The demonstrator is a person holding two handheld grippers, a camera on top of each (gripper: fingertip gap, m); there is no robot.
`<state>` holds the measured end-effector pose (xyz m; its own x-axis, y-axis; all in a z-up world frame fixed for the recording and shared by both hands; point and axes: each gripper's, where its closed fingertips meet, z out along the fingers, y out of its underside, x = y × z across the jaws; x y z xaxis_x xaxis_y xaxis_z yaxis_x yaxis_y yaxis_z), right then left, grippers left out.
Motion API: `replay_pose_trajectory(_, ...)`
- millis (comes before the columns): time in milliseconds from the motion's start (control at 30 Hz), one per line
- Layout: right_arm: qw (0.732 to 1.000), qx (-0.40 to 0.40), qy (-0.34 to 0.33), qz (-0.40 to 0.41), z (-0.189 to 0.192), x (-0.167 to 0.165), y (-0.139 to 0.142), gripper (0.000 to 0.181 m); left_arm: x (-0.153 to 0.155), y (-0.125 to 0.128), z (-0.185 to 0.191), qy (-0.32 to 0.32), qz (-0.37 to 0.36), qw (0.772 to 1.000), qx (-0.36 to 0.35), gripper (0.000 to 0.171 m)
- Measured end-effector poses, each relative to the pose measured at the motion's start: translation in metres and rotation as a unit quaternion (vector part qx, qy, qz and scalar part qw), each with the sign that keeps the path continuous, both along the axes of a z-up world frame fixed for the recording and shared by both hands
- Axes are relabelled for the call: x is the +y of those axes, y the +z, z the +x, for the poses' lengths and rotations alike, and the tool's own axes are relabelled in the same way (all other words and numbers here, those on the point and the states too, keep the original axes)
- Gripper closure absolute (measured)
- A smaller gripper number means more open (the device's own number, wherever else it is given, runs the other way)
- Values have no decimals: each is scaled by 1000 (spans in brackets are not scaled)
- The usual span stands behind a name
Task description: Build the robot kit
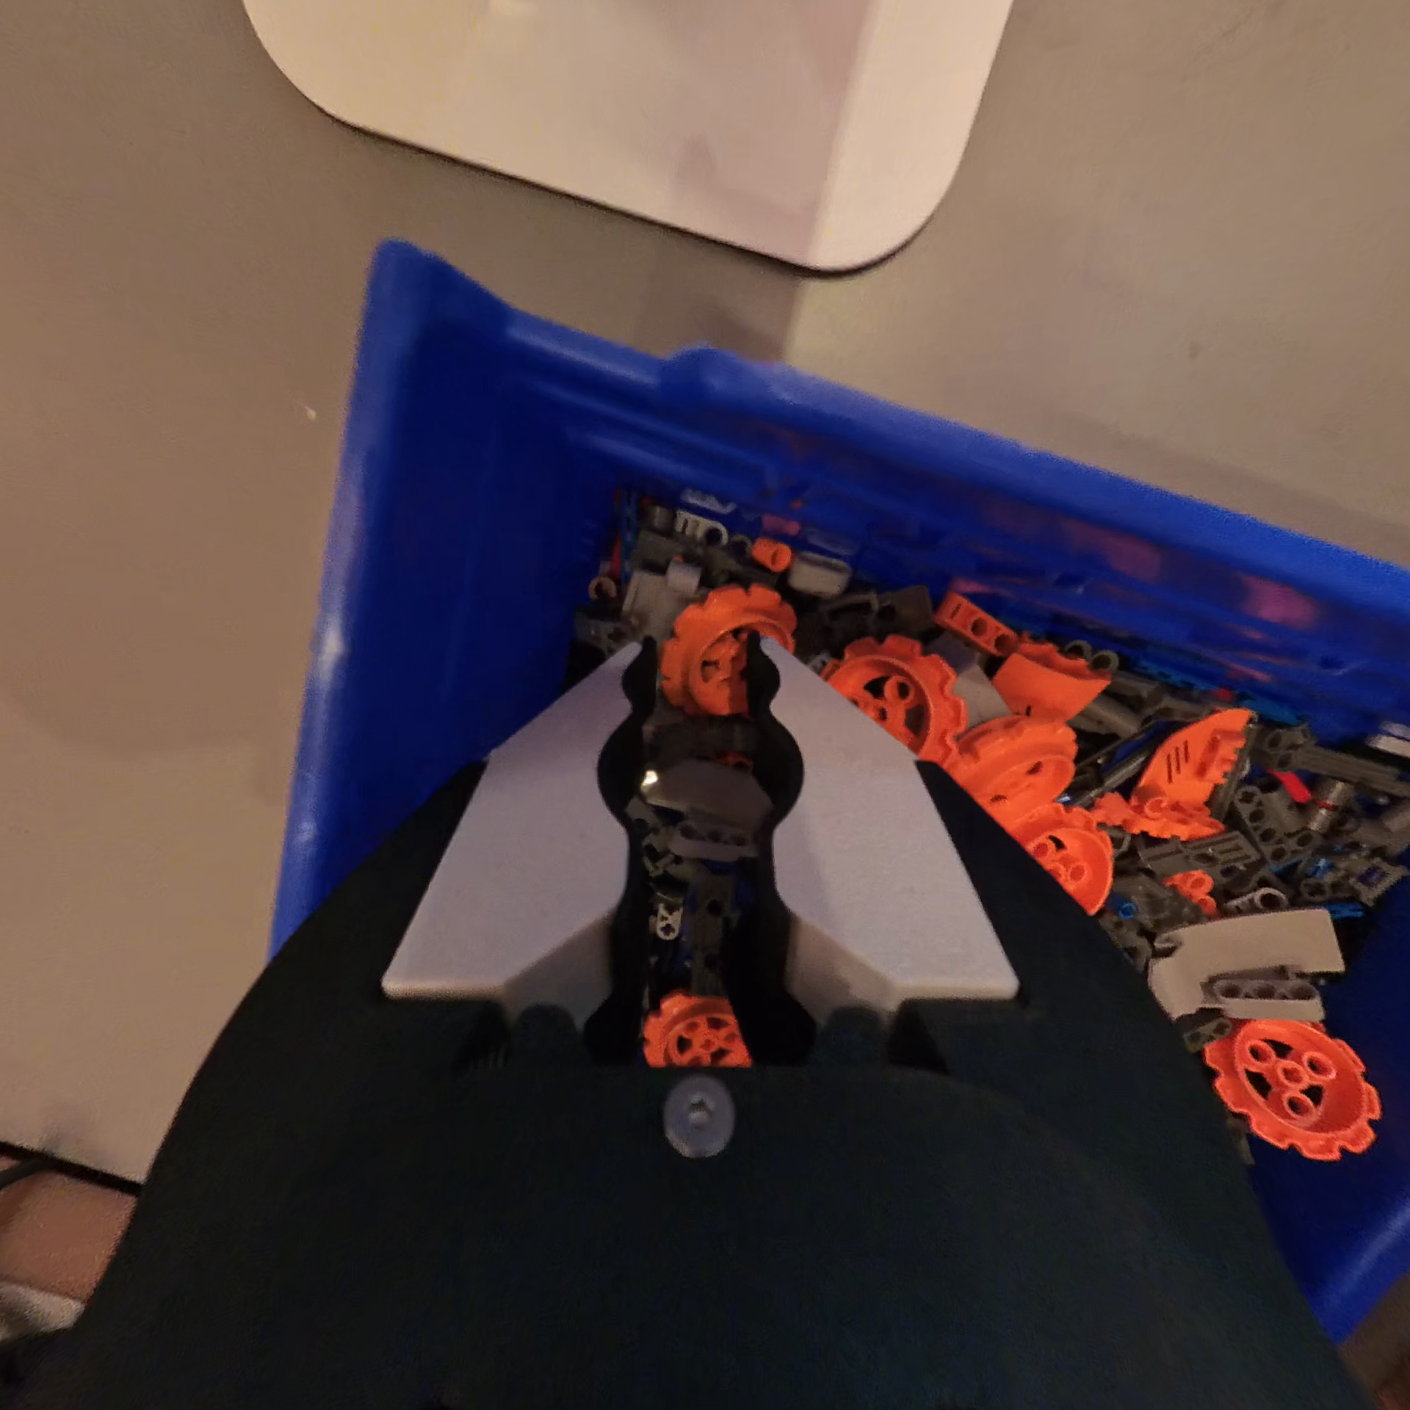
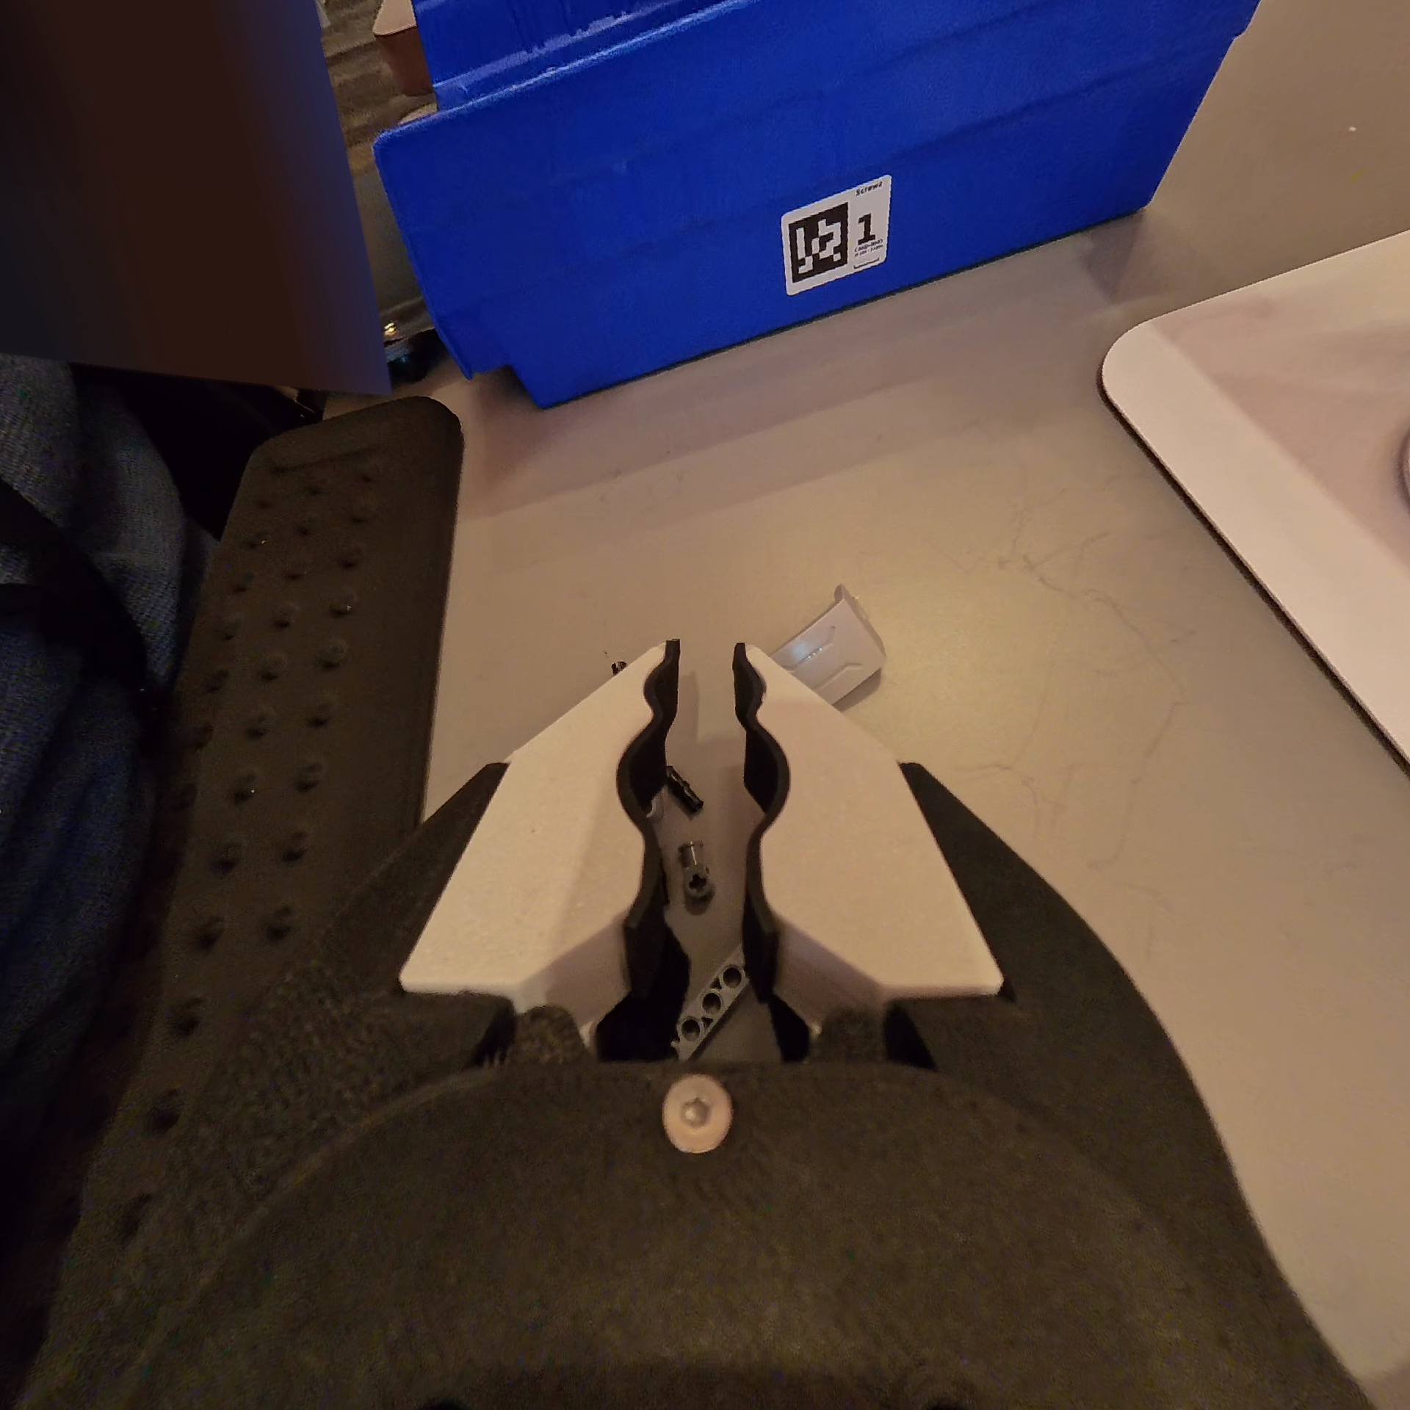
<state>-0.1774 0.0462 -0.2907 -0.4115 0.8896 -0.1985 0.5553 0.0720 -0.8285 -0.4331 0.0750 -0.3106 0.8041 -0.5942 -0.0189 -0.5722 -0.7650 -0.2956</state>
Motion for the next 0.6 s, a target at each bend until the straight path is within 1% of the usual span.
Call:
replay_pose_trajectory(133, 1000, -1, 0, 0, 0, 0, 0, 170, -12, -1, -8, 19, -16, 1000, 6, 150)
replay_pose_trajectory(267, 1000, -2, 0, -1, 0, 0, -1, 170, -28, 0, -18, 24, -29, 999, 26, 150)
replay_pose_trajectory(333, 1000, -3, 0, -1, 0, 0, -2, 170, -39, -1, -25, 28, -40, 998, 43, 152)
replay_pose_trajectory(433, 1000, -4, -1, -1, 0, 1, -2, 170, -53, -3, -32, 37, -56, 997, 49, 158)
replay_pose_trajectory(567, 1000, -5, -1, -1, 0, 1, -3, 170, -70, -6, -38, 52, -89, 993, 54, 161)
replay_pose_trajectory(600, 1000, -5, -1, -1, 0, 1, -3, 170, -71, -4, -40, 52, -88, 993, 60, 159)
